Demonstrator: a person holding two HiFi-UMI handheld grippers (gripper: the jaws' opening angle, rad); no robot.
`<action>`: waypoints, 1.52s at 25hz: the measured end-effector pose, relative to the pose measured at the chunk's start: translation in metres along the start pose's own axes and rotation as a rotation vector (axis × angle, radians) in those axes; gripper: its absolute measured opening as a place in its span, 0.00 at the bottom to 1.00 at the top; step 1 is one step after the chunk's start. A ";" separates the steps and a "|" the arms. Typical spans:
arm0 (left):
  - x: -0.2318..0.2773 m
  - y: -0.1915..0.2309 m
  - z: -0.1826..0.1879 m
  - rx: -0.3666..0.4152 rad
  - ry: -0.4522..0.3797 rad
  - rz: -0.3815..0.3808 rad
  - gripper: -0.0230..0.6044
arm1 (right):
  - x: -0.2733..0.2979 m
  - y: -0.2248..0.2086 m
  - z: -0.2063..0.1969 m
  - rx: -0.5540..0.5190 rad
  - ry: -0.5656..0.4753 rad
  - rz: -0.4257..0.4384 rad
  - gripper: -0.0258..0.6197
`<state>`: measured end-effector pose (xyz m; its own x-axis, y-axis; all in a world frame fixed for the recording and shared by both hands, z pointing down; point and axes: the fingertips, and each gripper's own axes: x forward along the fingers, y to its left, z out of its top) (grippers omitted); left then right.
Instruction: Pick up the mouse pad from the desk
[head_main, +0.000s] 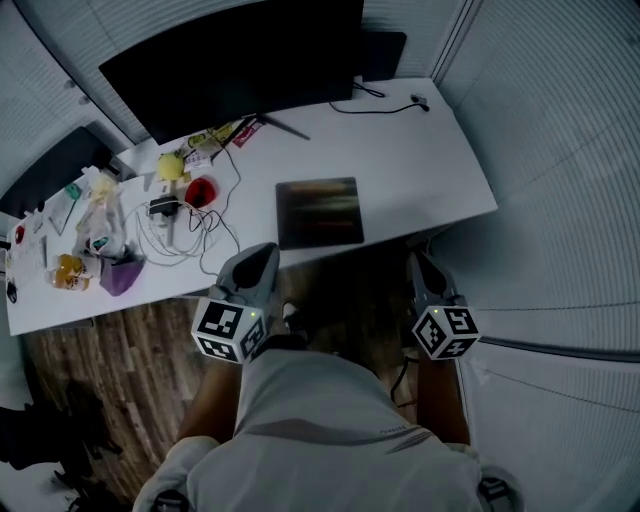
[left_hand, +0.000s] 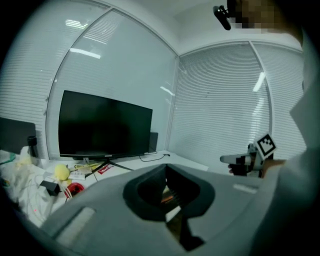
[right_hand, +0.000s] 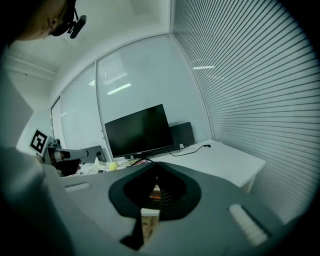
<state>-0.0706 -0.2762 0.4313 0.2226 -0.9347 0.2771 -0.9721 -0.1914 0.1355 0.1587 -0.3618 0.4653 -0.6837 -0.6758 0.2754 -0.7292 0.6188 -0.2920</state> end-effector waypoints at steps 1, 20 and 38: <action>0.006 0.013 0.000 -0.013 0.005 0.004 0.04 | 0.014 0.003 0.003 -0.006 0.008 0.004 0.05; 0.119 0.142 -0.011 -0.076 0.145 0.094 0.04 | 0.205 0.003 0.001 -0.048 0.226 0.137 0.05; 0.195 0.149 -0.163 -0.176 0.621 0.184 0.35 | 0.278 -0.043 -0.125 -0.123 0.692 0.123 0.42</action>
<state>-0.1598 -0.4383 0.6605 0.1070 -0.5916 0.7991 -0.9835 0.0552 0.1725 -0.0036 -0.5264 0.6686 -0.5920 -0.2139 0.7771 -0.6155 0.7425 -0.2645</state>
